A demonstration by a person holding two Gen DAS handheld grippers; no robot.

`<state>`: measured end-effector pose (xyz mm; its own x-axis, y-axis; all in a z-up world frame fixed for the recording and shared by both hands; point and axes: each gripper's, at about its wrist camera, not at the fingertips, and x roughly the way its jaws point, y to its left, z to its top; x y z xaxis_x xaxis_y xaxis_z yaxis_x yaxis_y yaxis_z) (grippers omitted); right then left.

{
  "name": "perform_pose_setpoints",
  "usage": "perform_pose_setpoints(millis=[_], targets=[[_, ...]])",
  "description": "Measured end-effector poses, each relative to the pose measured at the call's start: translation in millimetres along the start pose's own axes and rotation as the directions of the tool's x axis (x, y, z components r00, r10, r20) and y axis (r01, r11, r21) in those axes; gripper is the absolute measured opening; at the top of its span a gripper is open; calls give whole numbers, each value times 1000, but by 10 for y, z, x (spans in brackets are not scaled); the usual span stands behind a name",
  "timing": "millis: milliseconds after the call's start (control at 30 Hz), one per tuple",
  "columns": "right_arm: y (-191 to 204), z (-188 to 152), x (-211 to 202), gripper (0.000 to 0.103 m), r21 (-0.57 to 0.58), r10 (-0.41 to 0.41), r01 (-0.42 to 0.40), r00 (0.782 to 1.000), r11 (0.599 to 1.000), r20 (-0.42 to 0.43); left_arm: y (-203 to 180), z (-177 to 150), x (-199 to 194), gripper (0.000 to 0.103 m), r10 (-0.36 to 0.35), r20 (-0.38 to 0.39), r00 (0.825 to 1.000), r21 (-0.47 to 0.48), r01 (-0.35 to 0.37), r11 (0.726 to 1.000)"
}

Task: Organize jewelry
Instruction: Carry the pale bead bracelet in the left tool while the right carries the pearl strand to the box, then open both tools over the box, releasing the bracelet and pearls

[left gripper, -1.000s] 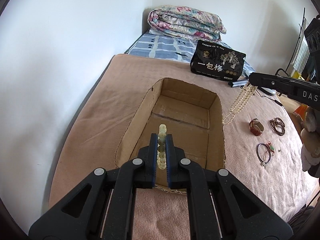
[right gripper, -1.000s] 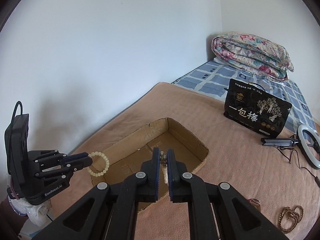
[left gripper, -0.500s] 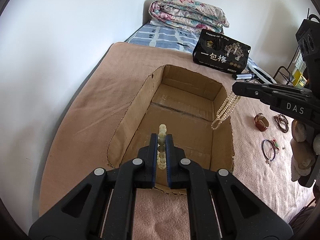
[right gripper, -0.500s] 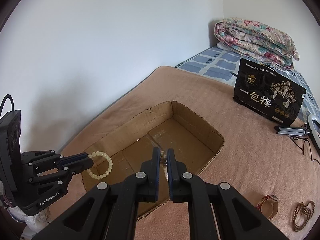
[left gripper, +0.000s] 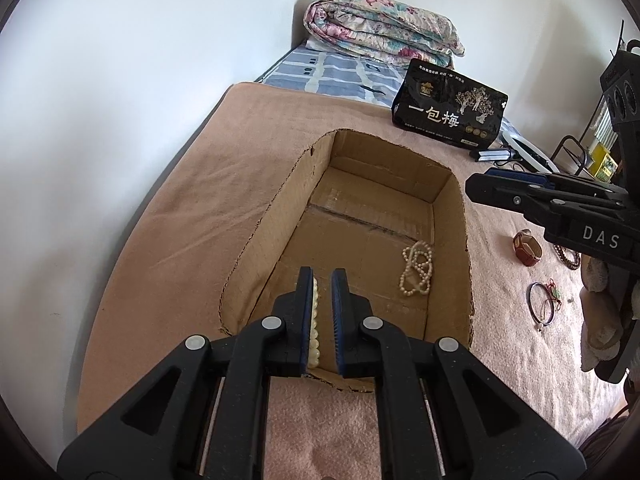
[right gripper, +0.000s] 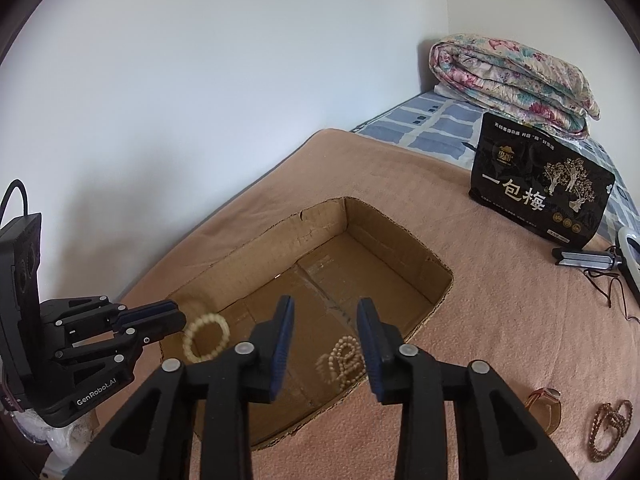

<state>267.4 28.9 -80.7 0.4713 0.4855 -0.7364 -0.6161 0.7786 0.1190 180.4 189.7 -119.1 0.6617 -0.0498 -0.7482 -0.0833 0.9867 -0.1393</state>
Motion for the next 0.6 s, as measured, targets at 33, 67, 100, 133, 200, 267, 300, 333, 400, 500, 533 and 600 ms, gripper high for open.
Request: perform_pose_setpoints(millis=[33,67,100,133,200,267,300,333,400,500,533,600], targets=[[-1,4,-14,45,2,-2,2,1000,1000,2,0,-3,-13,14,0,4,1000,-1,0,1000],[-4,3,-28,49,4,-6,6,1000,1000,4,0,-4,-22,14,1,6,1000,-2,-1,1000],[-7,-1,-45,59,5,-13,13,1000,1000,9,0,-3,-31,14,1,6,1000,-2,-1,1000],[-6,-9,-63,66,6,-21,21,1000,1000,15,-3,-5,-40,14,1,8,1000,-2,-1,1000],[-12,-16,-99,67,7,-31,31,999,999,22,-18,-7,-63,14,5,12,1000,3,-5,1000],[-26,-10,-126,67,8,-40,40,999,999,24,-43,-15,-90,14,7,15,1000,8,-7,1000],[-30,-9,-144,69,9,-45,44,999,999,26,-56,-16,-103,14,8,16,1000,11,-8,1000],[-34,-13,-168,72,11,-49,48,998,999,30,-66,-16,-116,14,9,18,1000,14,-9,1000],[-44,-15,-214,78,17,-57,56,998,998,39,-91,-22,-150,14,12,22,1000,19,-13,1000],[-63,-27,-305,86,23,-69,68,996,997,53,-142,-25,-209,14,17,33,999,29,-18,999],[-71,-31,-338,88,24,-77,75,995,997,58,-162,-24,-228,14,18,36,999,33,-20,999],[-94,-48,-406,91,26,-91,89,994,996,67,-200,-26,-260,14,16,39,999,40,-18,999]])
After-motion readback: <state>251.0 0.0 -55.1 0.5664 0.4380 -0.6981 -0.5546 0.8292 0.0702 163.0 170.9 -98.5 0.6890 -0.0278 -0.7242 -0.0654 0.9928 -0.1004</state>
